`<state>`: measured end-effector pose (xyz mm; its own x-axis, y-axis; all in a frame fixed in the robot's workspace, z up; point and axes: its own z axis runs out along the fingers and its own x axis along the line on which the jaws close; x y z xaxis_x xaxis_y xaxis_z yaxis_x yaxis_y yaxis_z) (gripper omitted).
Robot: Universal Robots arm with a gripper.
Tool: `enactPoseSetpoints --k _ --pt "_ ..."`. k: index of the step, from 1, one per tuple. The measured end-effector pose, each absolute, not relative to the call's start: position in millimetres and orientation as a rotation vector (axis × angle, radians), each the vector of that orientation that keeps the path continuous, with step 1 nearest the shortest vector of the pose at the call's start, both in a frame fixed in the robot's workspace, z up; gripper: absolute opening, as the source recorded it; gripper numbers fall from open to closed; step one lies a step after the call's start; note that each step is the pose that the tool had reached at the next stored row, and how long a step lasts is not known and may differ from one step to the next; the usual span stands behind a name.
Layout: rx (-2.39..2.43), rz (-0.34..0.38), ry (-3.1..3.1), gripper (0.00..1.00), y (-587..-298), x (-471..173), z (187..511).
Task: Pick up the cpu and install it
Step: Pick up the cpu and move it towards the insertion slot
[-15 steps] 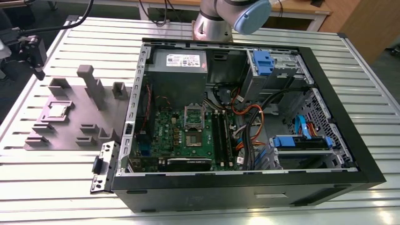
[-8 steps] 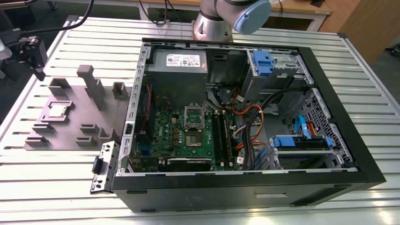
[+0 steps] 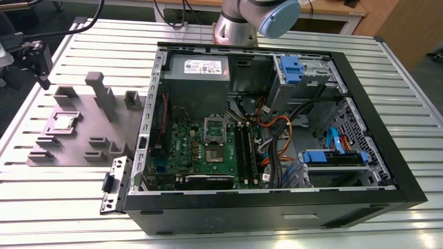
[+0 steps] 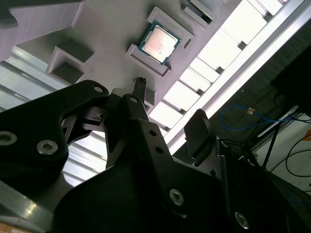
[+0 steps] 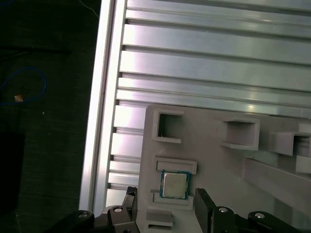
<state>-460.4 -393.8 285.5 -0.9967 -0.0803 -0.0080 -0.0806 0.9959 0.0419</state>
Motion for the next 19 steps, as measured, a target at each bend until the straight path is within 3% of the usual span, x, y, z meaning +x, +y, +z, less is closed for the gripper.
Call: enactPoseSetpoints --k 19 --pt "-0.092 0.065 3.131 0.59 -399.4 -453.0 264.5"
